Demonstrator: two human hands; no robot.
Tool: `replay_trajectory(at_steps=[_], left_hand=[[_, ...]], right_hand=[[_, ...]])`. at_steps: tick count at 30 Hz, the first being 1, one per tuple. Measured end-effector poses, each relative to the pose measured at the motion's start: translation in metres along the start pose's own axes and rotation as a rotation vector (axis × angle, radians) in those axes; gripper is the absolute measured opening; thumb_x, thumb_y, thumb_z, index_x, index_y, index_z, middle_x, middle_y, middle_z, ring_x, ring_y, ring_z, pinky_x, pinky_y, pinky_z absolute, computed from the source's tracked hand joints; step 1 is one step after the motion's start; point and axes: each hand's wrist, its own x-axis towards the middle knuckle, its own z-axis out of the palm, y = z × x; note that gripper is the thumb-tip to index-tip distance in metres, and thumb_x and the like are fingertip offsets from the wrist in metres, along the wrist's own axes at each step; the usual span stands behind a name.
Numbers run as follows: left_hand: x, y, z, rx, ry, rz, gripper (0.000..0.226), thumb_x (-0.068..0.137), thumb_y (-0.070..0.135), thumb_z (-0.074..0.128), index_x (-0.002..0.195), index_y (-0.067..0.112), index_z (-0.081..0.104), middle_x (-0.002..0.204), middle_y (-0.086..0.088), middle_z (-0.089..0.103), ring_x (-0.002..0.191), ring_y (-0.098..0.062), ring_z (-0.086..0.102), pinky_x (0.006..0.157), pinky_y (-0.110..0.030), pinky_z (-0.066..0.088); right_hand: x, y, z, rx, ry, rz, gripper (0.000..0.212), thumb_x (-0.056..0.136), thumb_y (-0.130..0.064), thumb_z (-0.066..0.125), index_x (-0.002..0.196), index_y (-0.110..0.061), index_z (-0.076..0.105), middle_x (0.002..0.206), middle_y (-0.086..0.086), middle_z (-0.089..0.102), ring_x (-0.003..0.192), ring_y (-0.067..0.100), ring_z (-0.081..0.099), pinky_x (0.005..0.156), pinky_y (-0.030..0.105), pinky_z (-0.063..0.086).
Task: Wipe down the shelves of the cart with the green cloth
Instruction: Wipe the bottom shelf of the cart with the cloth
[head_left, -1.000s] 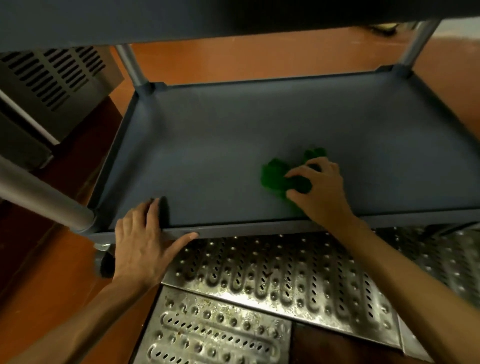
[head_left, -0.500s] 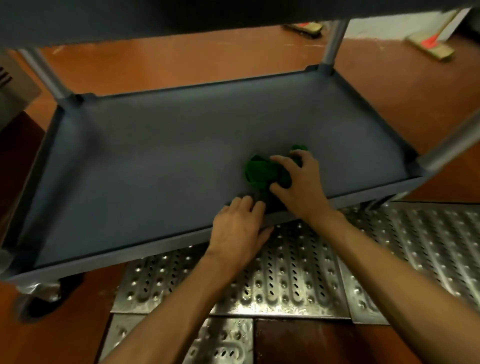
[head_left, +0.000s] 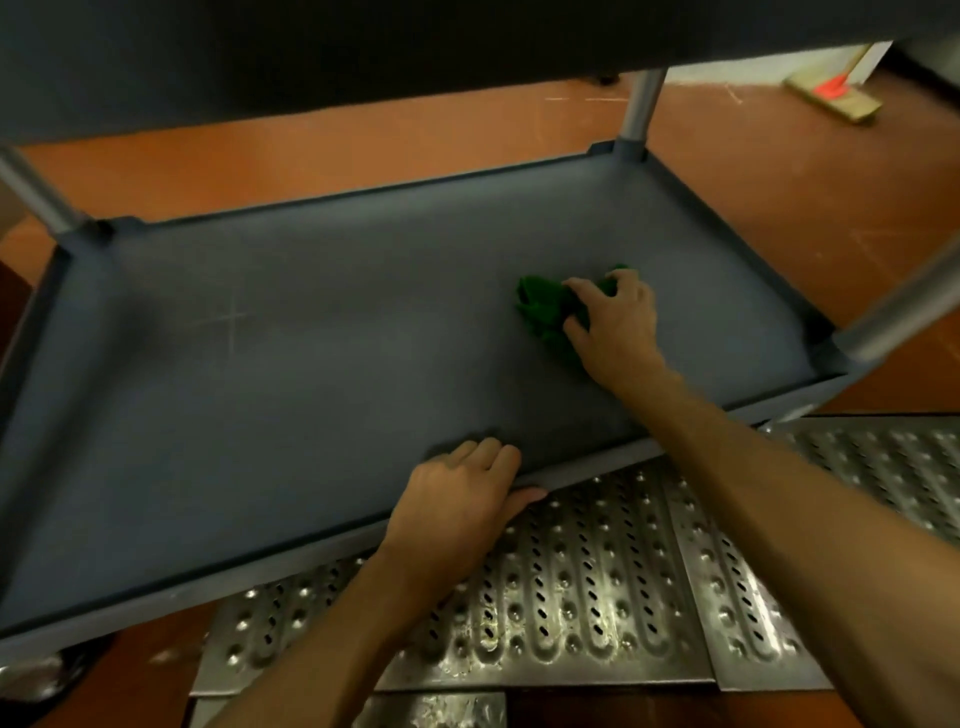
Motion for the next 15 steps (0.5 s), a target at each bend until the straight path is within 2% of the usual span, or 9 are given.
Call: replay_trajectory(at_steps=[3,9,15], left_hand=[[-0.01,-0.004,-0.006,-0.011,-0.002,0.051,0.036,0.095,0.051,0.054,0.076,0.021,0.053,0.069,0.005,0.053,0.058,-0.013,0.052,0.048,-0.027,0.037],[-0.041,-0.006,-0.022,0.013,-0.033,0.08,0.04,0.097,0.051,0.054,0.073,0.019,0.054,0.067,0.005,0.05,0.056,-0.01,0.045,0.053,-0.02,0.026],[-0.059,0.0,-0.036,-0.065,-0.049,0.073,0.039,0.095,0.05,0.057,0.072,0.018,0.055,0.066,0.004,0.051,0.055,-0.012,0.047,0.05,-0.023,0.028]], right_hand=[[0.015,0.021,-0.009,-0.007,-0.011,0.061,0.045,0.096,-0.032,0.054,0.14,-0.026,0.047,0.142,0.023,0.032,0.128,0.045,0.032,0.107,0.052,0.034],[0.011,0.054,-0.018,-0.042,0.072,0.132,0.044,0.095,-0.029,0.055,0.138,-0.021,0.049,0.136,0.026,0.035,0.123,0.047,0.034,0.104,0.055,0.034],[0.011,0.052,-0.013,-0.058,0.124,0.21,0.041,0.097,-0.03,0.053,0.137,-0.021,0.05,0.138,0.025,0.034,0.124,0.047,0.034,0.107,0.055,0.028]])
